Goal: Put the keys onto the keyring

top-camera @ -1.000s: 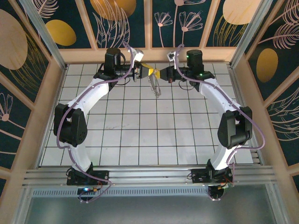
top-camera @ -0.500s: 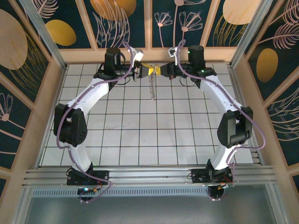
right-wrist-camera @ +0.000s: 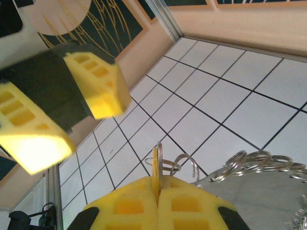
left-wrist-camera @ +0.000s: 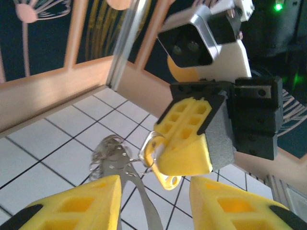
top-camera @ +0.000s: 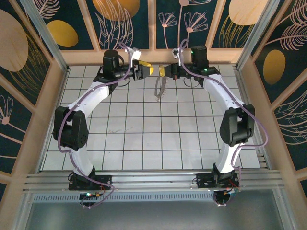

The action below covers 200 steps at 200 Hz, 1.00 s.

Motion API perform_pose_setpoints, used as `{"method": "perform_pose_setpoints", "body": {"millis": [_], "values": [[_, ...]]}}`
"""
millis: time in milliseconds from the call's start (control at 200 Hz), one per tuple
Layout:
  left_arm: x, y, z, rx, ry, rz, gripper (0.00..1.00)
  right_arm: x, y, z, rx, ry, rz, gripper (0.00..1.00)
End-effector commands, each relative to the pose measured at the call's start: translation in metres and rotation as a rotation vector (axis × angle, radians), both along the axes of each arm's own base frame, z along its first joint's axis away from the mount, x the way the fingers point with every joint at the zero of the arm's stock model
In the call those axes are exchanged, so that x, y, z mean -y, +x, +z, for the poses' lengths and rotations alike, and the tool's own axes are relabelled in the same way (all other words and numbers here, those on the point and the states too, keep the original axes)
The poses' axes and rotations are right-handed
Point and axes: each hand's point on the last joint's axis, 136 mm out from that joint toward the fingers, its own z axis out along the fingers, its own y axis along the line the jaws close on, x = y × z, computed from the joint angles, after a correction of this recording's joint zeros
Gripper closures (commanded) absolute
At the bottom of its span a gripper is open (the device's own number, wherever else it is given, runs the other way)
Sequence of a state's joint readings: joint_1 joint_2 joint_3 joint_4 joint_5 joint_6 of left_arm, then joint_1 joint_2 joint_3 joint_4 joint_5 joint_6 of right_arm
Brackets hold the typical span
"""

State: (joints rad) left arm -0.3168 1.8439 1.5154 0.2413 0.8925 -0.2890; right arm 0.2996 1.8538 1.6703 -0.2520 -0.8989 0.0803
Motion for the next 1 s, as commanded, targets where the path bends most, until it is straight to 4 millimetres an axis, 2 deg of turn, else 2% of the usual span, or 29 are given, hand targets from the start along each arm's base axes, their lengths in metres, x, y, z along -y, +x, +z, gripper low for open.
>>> {"method": "perform_pose_setpoints", "body": {"millis": [0, 190, 255, 270, 335, 430, 520, 606, 696, 806, 996], "values": [[-0.022, 0.004, 0.032, 0.051, -0.052, 0.082, 0.57, -0.001, 0.011, 0.012, 0.052, 0.004, 0.006, 1.00], [-0.049, 0.008, 0.035, 0.036, -0.060, 0.176, 0.55, -0.011, 0.029, -0.002, 0.049, 0.029, 0.043, 1.00], [-0.055, 0.010, 0.027, 0.018, -0.054, 0.198, 0.55, -0.015, 0.040, -0.007, 0.050, 0.039, 0.055, 1.00], [-0.058, 0.005, 0.038, 0.039, -0.062, 0.201, 0.55, -0.017, 0.043, -0.009, 0.048, 0.040, 0.057, 1.00], [-0.064, 0.002, 0.039, 0.039, -0.062, 0.216, 0.54, -0.022, 0.055, -0.014, 0.036, 0.051, 0.066, 1.00], [-0.070, -0.001, 0.038, 0.035, -0.061, 0.239, 0.54, -0.030, 0.070, -0.029, 0.002, 0.057, 0.079, 1.00], [-0.074, -0.003, 0.039, 0.034, -0.058, 0.250, 0.54, -0.037, 0.074, -0.048, -0.045, 0.051, 0.089, 1.00], [-0.075, -0.005, 0.038, 0.033, -0.057, 0.253, 0.53, -0.040, 0.064, -0.070, -0.087, 0.031, 0.089, 1.00], [-0.075, -0.006, 0.035, 0.024, -0.058, 0.253, 0.53, -0.041, 0.045, -0.094, -0.124, 0.017, 0.074, 1.00], [-0.074, -0.007, 0.028, 0.004, -0.065, 0.244, 0.53, -0.036, 0.017, -0.118, -0.182, 0.011, 0.052, 1.00], [-0.073, -0.007, 0.014, -0.031, -0.075, 0.237, 0.52, -0.029, -0.016, -0.161, -0.313, -0.015, -0.002, 1.00]]}}
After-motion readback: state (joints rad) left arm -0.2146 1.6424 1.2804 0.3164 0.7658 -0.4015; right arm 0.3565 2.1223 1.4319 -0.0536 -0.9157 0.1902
